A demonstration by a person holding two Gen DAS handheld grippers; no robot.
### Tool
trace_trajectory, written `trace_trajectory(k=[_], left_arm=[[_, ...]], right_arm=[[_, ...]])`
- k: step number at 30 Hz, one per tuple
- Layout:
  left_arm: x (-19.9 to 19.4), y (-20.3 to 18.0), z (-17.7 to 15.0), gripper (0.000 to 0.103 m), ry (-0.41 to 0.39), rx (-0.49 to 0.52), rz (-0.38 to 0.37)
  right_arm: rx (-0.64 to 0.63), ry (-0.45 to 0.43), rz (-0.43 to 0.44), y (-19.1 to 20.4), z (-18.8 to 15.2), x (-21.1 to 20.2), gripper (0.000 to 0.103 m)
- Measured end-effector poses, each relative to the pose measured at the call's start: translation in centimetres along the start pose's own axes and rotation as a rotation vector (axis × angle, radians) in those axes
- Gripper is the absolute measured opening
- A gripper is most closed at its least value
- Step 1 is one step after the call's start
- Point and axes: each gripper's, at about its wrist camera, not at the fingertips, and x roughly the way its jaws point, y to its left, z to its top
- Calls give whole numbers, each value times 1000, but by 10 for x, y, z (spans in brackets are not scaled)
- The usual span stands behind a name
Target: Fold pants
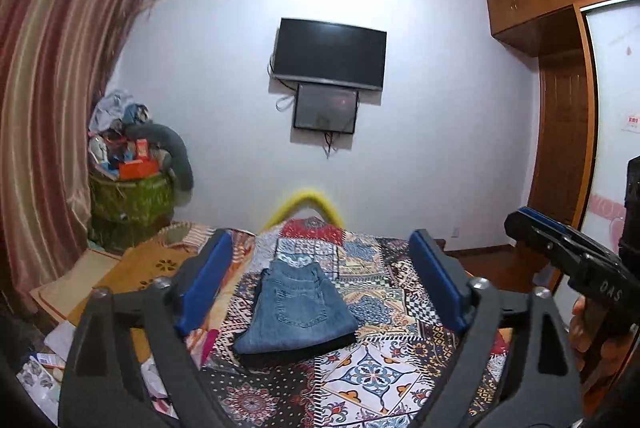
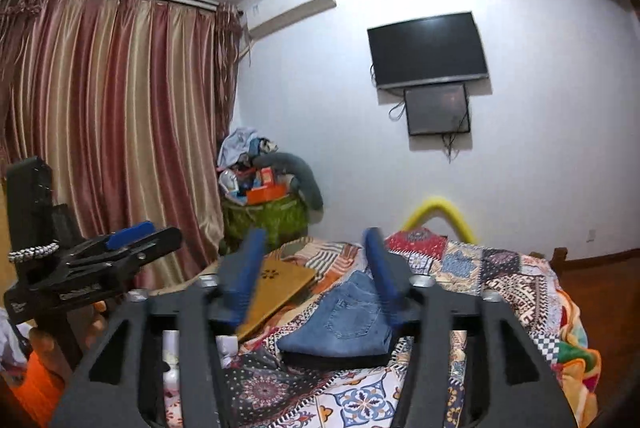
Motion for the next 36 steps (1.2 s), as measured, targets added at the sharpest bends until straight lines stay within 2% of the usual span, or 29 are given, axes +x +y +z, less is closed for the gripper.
trace_trajectory(k=[2,7,36], left_arm=[[-8,-1,-3,103,-10,4,12],[-11,0,-8,103,12,-4,19],[-13,-13,-24,103,22,42,19]], right_arm=[[-6,-6,-21,4,-2,-1,75],[-5,-12,-59,8,-3,-2,103],[25,19,-90,0,-16,-16,103]])
